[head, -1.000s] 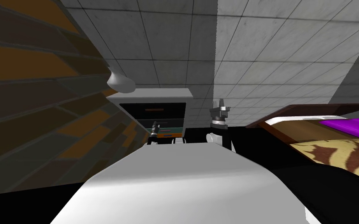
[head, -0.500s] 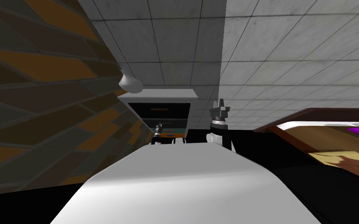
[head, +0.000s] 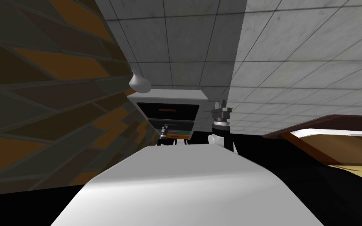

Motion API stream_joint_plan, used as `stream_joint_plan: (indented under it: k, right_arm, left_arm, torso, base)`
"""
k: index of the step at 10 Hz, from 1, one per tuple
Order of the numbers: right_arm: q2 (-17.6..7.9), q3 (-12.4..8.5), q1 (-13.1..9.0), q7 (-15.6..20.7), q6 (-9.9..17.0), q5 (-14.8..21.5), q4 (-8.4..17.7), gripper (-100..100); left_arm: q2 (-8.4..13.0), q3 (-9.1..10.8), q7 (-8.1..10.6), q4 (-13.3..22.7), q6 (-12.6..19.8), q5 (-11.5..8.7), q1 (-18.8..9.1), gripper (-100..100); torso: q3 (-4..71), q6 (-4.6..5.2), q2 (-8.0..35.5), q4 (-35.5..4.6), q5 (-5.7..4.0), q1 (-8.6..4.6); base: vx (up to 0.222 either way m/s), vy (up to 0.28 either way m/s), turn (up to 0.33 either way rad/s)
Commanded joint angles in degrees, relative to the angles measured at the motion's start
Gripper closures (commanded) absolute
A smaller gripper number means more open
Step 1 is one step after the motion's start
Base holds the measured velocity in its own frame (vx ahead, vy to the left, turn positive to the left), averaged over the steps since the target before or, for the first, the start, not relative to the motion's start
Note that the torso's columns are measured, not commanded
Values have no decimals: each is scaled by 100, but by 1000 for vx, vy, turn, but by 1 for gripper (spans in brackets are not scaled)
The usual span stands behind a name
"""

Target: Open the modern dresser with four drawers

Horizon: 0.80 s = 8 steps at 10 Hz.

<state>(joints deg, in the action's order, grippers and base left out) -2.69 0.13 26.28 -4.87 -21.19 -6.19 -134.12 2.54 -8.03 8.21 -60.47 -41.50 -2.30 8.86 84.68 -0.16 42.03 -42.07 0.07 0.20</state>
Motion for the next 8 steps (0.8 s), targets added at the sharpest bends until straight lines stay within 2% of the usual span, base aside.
stream_joint_plan:
  k: [1,4,5,8]
  right_arm:
    - [1,1,-1,0,0,0,0,0]
    - [1,1,-3,0,1,0,1,0]
    - [1,1,-3,0,1,0,1,0]
    - [0,0,-2,0,0,0,0,0]
  left_arm:
    - [135,77,101,2,149,-50,-92,100]
    - [337,192,253,4,371,-126,-231,100]
    - [314,185,222,16,280,-117,-234,100]
    - [363,140,276,-67,358,-109,-152,100]
  torso:
    - [-17,2,33,-8,-3,-11]
    - [-14,20,24,-5,5,-18]
    - [-8,24,16,-7,3,-20]
    - [-14,23,26,-8,5,-11]
  base:
    - [-160,-43,-39]
    - [-205,-55,-36]
    - [-107,-18,7]
    - [-174,12,21]
